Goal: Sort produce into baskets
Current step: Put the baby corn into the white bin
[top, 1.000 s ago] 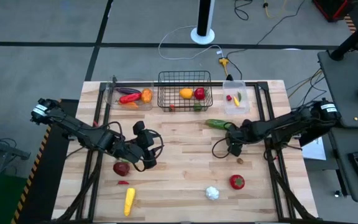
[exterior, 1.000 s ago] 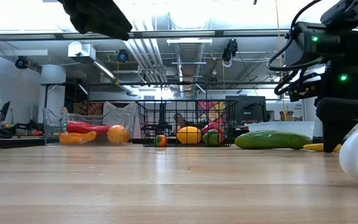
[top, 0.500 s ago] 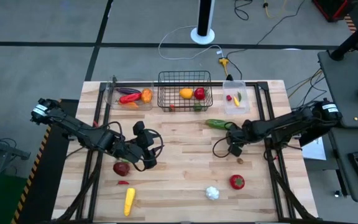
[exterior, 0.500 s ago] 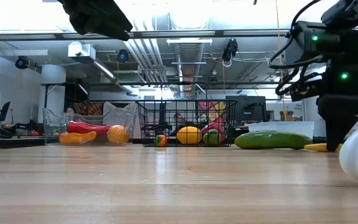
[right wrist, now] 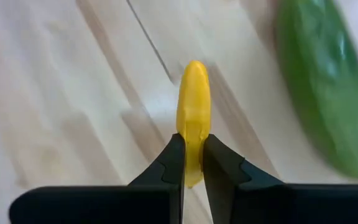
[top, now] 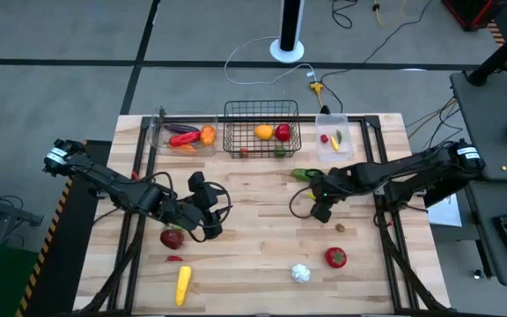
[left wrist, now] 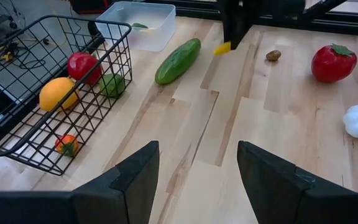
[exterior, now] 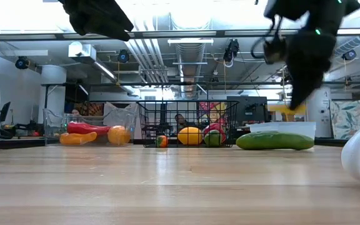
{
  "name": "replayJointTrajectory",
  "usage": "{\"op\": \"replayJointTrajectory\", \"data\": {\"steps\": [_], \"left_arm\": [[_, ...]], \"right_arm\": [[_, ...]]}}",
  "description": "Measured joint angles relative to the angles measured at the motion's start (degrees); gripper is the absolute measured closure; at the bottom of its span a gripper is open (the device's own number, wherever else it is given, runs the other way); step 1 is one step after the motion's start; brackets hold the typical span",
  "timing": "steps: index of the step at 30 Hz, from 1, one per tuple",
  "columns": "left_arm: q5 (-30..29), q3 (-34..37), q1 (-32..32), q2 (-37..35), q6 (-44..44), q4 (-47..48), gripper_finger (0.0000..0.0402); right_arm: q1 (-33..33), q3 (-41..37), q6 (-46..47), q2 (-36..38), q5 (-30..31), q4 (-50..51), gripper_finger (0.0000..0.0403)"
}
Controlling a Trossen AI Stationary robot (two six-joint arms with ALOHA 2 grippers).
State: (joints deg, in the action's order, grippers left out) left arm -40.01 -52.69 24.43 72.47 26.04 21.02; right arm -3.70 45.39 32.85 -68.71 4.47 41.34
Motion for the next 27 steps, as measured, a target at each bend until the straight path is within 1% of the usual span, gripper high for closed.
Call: {"op": "replayJointTrajectory", "data": {"steps": [3, 7, 13, 18, 20, 27], "left_arm": [[0.00, 0.00, 0.00, 0.00, 0.00, 0.00, 0.0202], [-0.02, 0.00, 0.00, 0.00, 0.00, -0.02, 0.0202], [-0.02, 0.00, -0.04, 0.00, 0.67, -0.09, 0.0202], [-0.02, 0.00, -0.02, 0.00, 1.74, -0.11, 0.0202], [-0.02, 0.00, -0.02, 0.00, 2.13, -0.13, 0.0202], [-0.02, 0.00, 0.03, 0.00, 3.06, -0.08, 0.0203]], "right_arm": [[0.45, 4.00, -1.82, 0.00, 0.94, 0.13, 0.0373], [2.06, 9.51, -4.52, 0.00, 4.96, 0.29, 0.0373], [7.83, 16.81, -7.00, -0.03, 9.94, 1.44, 0.0373], [15.70, 21.87, -9.17, -1.62, 13.44, 7.06, 0.0373], [19.73, 23.12, -10.20, -2.52, 13.62, 9.07, 0.0373], [35.09, 23.57, -14.20, -5.63, 13.66, 12.57, 0.0372]]}}
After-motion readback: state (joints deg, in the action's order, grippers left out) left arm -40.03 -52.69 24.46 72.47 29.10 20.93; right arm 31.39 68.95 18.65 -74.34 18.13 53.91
